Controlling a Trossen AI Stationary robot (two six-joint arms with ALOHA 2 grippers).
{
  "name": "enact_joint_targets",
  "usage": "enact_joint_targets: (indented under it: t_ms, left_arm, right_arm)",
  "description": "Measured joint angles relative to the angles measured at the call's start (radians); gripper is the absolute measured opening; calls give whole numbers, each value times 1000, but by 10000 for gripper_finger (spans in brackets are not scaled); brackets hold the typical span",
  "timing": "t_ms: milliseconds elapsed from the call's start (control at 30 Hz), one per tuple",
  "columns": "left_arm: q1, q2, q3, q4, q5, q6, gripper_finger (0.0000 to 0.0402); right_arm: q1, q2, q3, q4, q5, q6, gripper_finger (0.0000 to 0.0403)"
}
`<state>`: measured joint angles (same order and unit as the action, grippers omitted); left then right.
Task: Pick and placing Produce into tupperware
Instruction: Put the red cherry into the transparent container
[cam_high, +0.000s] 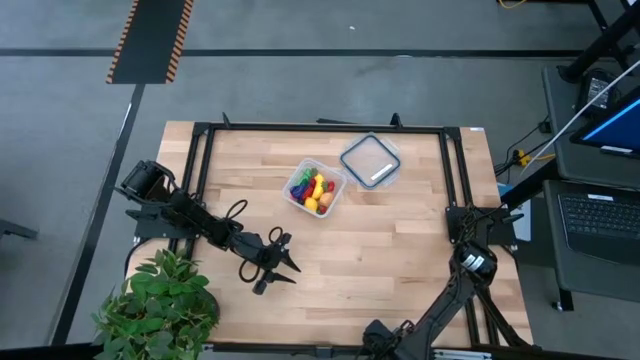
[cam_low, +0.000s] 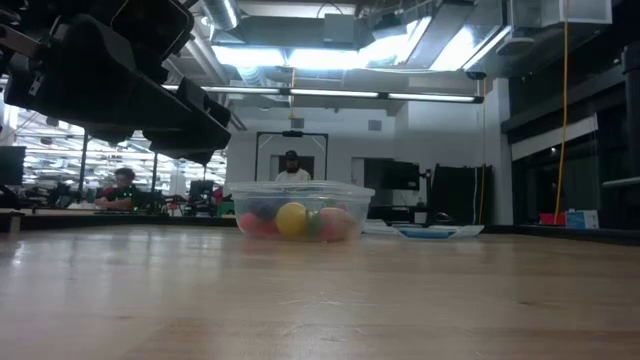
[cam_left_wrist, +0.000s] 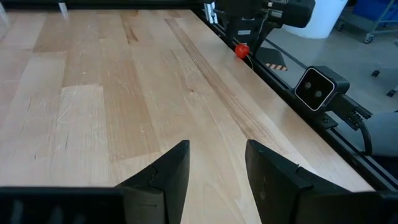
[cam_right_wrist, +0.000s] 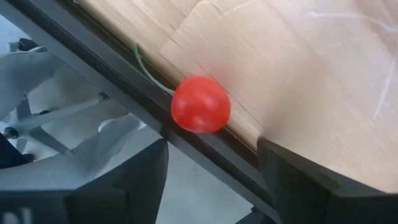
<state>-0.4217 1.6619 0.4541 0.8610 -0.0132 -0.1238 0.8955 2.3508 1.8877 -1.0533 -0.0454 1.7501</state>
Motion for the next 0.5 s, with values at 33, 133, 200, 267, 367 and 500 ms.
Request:
enact_joint_targets:
  t_ms: [33,133,200,267,367,500]
  left_arm:
    - [0,0,0,0,0,0,149]
    - [0,0,0,0,0,0,149]
    - [0,0,0,0,0,0,149]
    - [0,0,0,0,0,0,149]
    - [0,0,0,0,0,0,149]
    - [0,0,0,0,0,0,149]
  right_arm:
    - [-2,0,0,2,-2,1,248]
    - [-7,-1,-2,19,-11,2,246]
    - [-11,-1,-2,30,-32,4,247]
    - [-14,-1,-2,34,-47,4,248]
    - [-17,-1,-2,37,-47,5,248]
    - [-30,-1,-2,40,-61,-2,249]
